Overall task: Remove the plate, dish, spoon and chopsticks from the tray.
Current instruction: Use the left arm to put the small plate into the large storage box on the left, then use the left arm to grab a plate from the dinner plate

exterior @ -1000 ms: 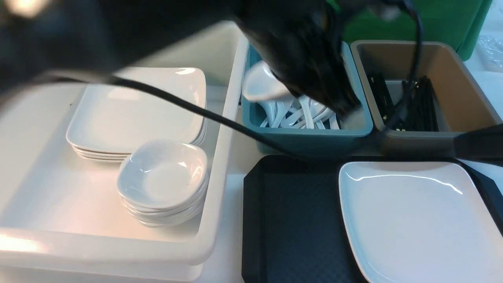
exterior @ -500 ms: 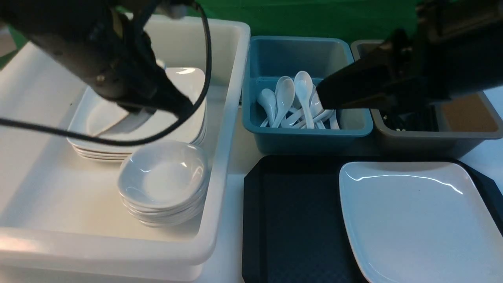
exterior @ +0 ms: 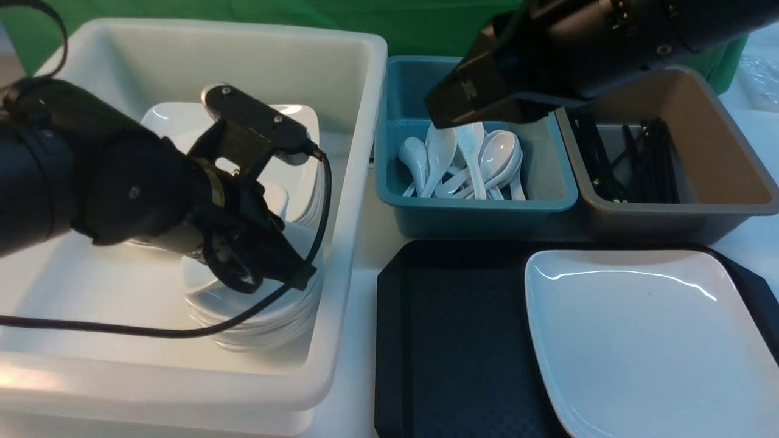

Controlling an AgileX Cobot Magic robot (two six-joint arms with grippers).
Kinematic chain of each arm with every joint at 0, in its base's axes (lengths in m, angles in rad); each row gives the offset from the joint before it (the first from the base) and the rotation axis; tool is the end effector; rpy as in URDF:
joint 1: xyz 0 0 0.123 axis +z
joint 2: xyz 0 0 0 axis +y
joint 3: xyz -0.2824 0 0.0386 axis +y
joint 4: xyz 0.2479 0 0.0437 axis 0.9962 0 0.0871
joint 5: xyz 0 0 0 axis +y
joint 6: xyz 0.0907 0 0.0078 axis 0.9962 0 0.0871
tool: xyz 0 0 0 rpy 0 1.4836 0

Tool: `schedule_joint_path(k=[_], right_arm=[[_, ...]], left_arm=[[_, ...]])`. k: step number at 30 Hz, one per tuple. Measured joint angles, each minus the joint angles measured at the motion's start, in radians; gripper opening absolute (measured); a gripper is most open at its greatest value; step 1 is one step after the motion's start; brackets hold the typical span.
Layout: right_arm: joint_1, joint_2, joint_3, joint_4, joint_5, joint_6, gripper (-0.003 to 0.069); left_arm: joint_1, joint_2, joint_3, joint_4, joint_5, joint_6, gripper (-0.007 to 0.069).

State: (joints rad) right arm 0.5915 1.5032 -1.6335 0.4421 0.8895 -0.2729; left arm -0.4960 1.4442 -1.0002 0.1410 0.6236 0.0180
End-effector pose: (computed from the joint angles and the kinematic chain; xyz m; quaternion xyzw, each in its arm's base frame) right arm 0.2564 0.2087 0.4328 -0.3223 0.8191 0.2779 0.3846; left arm 0.2639 -0.1343 0.2658 0.2839 0.9122 -0.0143 0.2952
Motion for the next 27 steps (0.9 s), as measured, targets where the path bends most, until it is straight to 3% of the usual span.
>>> schedule_joint_path(k=[3, 5, 6, 8, 9, 12, 16, 20, 22, 25, 26, 27], right_arm=[[0.000, 0.001, 0.000, 0.000, 0.000, 0.000, 0.0024], [0.000, 0.003, -0.001, -0.001, 0.001, 0.000, 0.0024], [0.000, 0.003, -0.001, -0.001, 0.001, 0.000, 0.0024], [0.000, 0.003, -0.001, -0.002, 0.004, 0.000, 0.0027], [0.000, 0.003, -0.001, -0.005, 0.008, 0.000, 0.0028], [0.000, 0.003, -0.002, -0.043, 0.023, 0.001, 0.0031], [0.000, 0.003, -0.004, -0.095, 0.046, 0.013, 0.0036], [-0.022, -0.021, -0.004, -0.170, 0.074, 0.023, 0.0037], [-0.054, -0.052, -0.004, -0.234, 0.111, 0.047, 0.0037], [-0.129, -0.111, -0.004, -0.329, 0.198, 0.083, 0.0037], [-0.148, -0.120, -0.004, -0.341, 0.214, 0.088, 0.0037], [-0.196, -0.153, 0.004, -0.375, 0.261, 0.102, 0.0037]], left_arm=[[0.000, 0.000, 0.016, -0.020, -0.014, 0.009, 0.0122], [0.000, 0.000, 0.025, -0.026, -0.018, 0.010, 0.0225], [0.000, 0.000, 0.025, -0.026, -0.018, 0.010, 0.0235], [0.000, -0.010, 0.025, -0.043, -0.016, 0.000, 0.0383], [0.000, -0.015, 0.025, -0.054, -0.012, -0.002, 0.0419], [0.000, -0.044, 0.015, -0.102, 0.022, -0.007, 0.0514], [0.000, -0.094, -0.027, -0.205, 0.074, -0.012, 0.0573], [0.000, -0.129, -0.083, -0.373, 0.089, -0.018, 0.0535], [0.000, -0.126, -0.131, -0.444, 0.120, 0.006, 0.0449], [-0.005, -0.095, -0.215, -0.488, 0.167, 0.032, 0.0228], [-0.008, -0.092, -0.221, -0.489, 0.169, 0.036, 0.0211], [-0.021, -0.066, -0.270, -0.493, 0.186, 0.048, 0.0097]])
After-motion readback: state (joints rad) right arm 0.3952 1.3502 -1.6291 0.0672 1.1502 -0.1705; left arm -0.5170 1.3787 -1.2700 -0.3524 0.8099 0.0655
